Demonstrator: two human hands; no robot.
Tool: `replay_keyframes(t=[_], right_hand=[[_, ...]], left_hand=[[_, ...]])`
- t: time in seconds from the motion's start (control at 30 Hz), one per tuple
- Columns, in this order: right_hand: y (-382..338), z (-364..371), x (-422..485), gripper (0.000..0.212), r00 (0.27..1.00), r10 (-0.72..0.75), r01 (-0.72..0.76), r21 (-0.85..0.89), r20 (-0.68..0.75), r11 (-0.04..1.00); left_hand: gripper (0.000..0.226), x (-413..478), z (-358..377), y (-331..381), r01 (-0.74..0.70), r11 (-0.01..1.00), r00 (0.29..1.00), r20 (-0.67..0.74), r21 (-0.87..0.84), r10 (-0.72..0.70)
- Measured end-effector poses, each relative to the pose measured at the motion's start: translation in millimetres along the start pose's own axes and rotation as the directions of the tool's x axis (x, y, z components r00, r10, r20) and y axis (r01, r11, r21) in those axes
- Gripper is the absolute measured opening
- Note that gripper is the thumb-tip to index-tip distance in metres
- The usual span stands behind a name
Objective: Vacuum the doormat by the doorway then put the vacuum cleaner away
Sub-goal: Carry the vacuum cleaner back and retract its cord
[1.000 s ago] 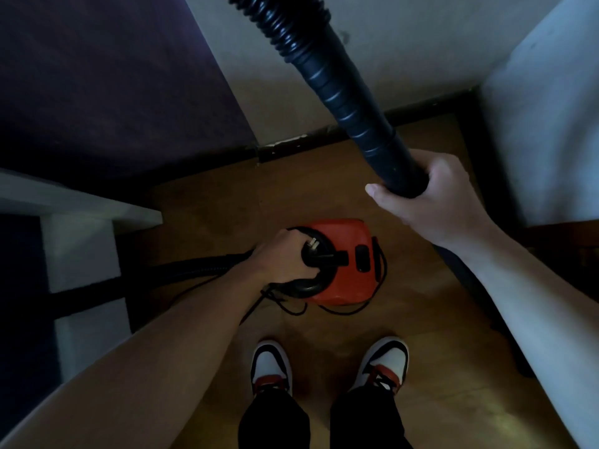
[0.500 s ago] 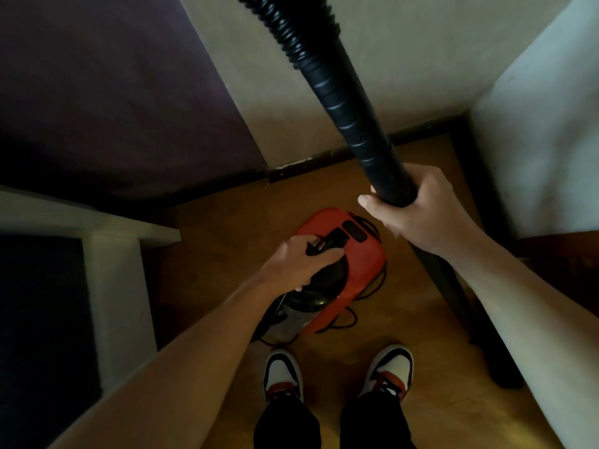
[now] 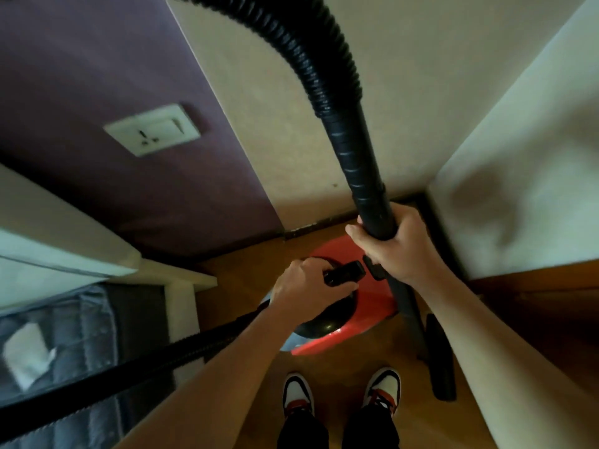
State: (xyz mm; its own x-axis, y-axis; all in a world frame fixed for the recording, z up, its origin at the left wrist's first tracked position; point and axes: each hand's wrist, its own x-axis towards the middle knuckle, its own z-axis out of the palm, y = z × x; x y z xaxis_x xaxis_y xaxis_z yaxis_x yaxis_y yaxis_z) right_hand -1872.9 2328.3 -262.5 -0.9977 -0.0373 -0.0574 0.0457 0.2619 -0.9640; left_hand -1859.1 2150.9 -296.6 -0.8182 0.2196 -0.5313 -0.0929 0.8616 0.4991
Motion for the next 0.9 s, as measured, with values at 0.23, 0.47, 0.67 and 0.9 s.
replay_keyframes(t=[0.23, 0.47, 0.67, 0.9], right_hand=[[-139, -55, -38, 0.024, 0.994, -0.027, 0.024, -0.028, -0.102, 0.999], [-245, -94, -78, 0.024, 0.957, -0.119, 0.104, -0.072, -0.266, 0.992], [-304, -129, -94, 0.024, 0.888, -0.103, 0.109, -0.012, -0.448, 0.994], [-345, -159, -116, 0.026, 0.798, -0.154, 0.164, -0.036, -0.583, 0.986]], left_hand=[[0.034, -98, -87, 67, -0.044, 0.981, 0.977, -0.212, -0.190, 0.003], [0.017, -181, -162, 135, -0.128, 0.952, 0.942, -0.335, -0.277, 0.029], [0.033, -219, -212, 187, -0.189, 0.972, 0.924, -0.361, -0.141, 0.127], [0.043, -240, -244, 222, -0.294, 0.953, 0.895, -0.369, -0.069, 0.249]])
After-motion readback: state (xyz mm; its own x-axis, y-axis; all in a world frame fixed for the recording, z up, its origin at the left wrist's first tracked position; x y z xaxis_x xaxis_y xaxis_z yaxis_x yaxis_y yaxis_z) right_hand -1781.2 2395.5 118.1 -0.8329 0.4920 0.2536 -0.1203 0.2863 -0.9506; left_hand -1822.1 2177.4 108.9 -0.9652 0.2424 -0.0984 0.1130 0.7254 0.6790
